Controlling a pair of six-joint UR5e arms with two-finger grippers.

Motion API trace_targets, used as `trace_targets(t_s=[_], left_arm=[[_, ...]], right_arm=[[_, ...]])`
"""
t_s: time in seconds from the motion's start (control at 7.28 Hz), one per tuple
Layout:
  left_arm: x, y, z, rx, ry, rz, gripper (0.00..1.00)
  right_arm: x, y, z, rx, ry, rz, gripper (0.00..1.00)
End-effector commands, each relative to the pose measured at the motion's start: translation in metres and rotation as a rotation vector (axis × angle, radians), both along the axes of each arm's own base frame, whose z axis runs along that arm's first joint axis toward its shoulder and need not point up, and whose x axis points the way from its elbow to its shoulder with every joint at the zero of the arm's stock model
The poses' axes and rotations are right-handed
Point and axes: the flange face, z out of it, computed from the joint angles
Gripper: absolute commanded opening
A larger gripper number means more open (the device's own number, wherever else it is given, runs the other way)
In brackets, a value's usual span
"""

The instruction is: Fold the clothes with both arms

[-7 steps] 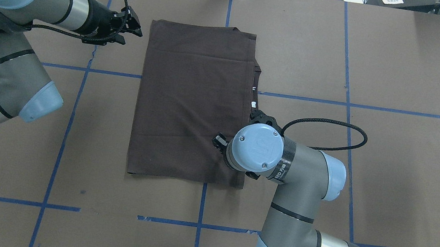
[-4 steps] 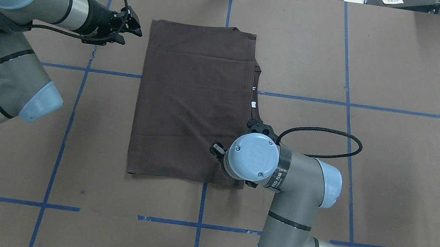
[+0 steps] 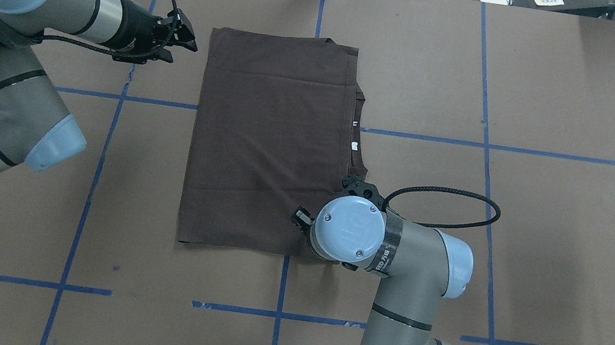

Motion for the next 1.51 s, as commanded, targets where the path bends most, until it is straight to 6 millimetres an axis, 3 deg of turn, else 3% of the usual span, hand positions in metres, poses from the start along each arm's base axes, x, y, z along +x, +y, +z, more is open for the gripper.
trace_targets(t_s=[0.0,0.27,0.55,0.69,0.82,0.96,1.24,1.37], left_arm=[[0.0,0.0,0.001,-0.001,-0.001,-0.001,0.58],[0.0,0.0,0.001,0.0,-0.002,-0.002,0.58],[0.0,0.0,0.002,-0.001,-0.003,-0.004,0.58],[0.0,0.0,0.003,-0.003,-0.004,-0.006,0.58],[0.0,0.0,0.003,-0.002,-0.005,-0.005,0.58],[-0.001,0.001,0.008,-0.008,-0.01,-0.007,0.58],[-0.001,0.001,0.008,-0.009,-0.01,-0.006,0.58],[-0.001,0.001,0.008,-0.009,-0.01,-0.006,0.58]], right_arm=[[-0.001,-0.001,0.0,0.0,0.0,0.0,0.39],[-0.001,0.0,0.001,-0.001,0.003,-0.001,0.13],[-0.002,0.0,0.001,-0.001,0.003,-0.001,0.02],[0.002,-0.003,-0.005,0.005,-0.007,0.001,0.14],[0.005,-0.005,-0.004,0.004,-0.004,0.005,0.47],[0.007,-0.01,-0.006,0.003,-0.005,0.014,0.71],[0.007,-0.01,-0.002,-0.001,0.004,0.015,0.9],[0.004,-0.01,-0.001,-0.002,0.007,0.014,0.9]])
